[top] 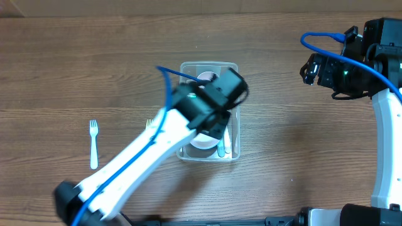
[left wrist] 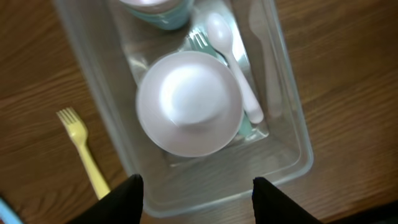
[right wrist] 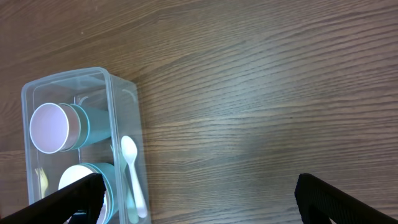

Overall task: Pack container
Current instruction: 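Release the bowl and grasp the yellow fork with the left gripper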

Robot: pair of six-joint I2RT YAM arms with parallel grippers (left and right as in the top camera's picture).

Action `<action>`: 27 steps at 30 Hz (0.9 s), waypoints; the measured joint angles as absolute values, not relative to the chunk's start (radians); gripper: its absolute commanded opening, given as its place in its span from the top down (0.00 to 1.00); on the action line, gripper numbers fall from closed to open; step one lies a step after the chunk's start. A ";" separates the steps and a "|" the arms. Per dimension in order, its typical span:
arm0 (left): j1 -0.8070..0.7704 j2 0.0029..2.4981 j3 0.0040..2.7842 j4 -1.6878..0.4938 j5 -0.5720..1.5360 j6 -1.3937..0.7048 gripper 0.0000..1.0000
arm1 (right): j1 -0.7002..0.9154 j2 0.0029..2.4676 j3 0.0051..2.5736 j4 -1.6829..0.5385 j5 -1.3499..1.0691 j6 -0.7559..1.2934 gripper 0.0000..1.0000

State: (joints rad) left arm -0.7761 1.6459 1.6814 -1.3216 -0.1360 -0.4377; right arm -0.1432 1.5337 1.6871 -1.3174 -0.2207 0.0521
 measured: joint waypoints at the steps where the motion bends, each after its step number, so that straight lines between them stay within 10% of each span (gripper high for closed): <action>1: -0.762 1.610 1.688 -1.339 -0.149 -0.453 0.41 | -0.143 1.534 1.687 -1.318 -0.221 0.052 0.00; 13: -0.672 1.304 1.523 -1.498 -0.327 -0.730 0.43 | -0.143 1.534 1.687 -1.317 -0.221 0.052 0.00; 27: -0.420 1.307 1.118 -1.134 -0.200 -0.696 0.43 | -0.143 1.534 1.687 -1.317 -0.220 0.052 0.00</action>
State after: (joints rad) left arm -0.4202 1.3071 1.1183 -1.1343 -0.1997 -0.6956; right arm -0.1432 1.5337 1.6871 -1.3174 -0.2203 0.0521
